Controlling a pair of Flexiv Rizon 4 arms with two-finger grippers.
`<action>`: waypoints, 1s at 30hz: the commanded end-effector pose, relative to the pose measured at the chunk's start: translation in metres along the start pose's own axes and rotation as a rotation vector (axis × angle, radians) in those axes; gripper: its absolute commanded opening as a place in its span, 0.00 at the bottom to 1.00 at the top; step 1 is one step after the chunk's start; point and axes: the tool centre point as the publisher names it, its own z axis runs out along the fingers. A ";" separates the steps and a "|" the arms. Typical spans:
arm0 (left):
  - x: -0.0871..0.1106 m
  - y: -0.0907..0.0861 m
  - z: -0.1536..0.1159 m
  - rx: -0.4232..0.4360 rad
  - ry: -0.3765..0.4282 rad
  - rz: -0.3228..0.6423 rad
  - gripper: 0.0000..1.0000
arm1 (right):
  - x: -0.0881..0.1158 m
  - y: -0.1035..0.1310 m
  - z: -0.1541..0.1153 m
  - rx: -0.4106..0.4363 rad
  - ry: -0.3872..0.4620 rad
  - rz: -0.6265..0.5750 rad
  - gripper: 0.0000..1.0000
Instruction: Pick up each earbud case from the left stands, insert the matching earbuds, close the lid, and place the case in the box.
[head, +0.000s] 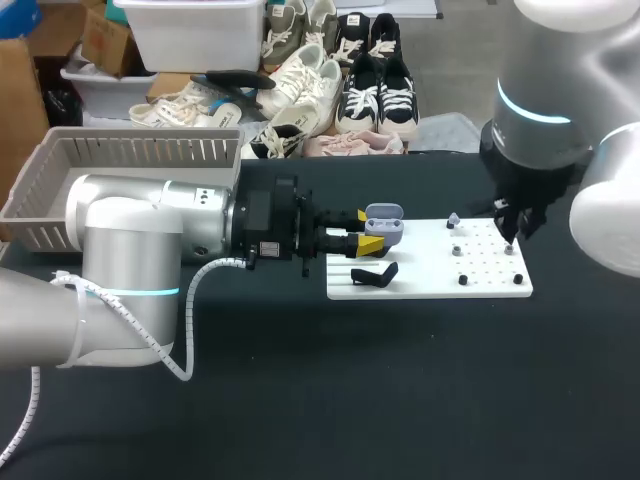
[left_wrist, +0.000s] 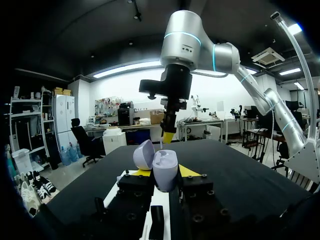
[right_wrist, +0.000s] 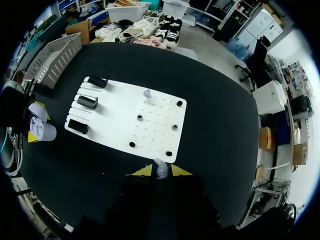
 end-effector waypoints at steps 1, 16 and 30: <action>0.001 0.001 0.000 0.002 -0.001 0.000 0.00 | 0.003 0.001 0.000 0.005 -0.008 0.004 0.00; 0.001 0.001 0.000 0.002 -0.001 0.000 0.00 | 0.013 0.032 -0.016 0.078 0.012 0.483 0.00; 0.001 0.001 0.000 0.002 -0.001 0.000 0.00 | 0.019 0.044 -0.018 0.091 0.095 0.591 0.00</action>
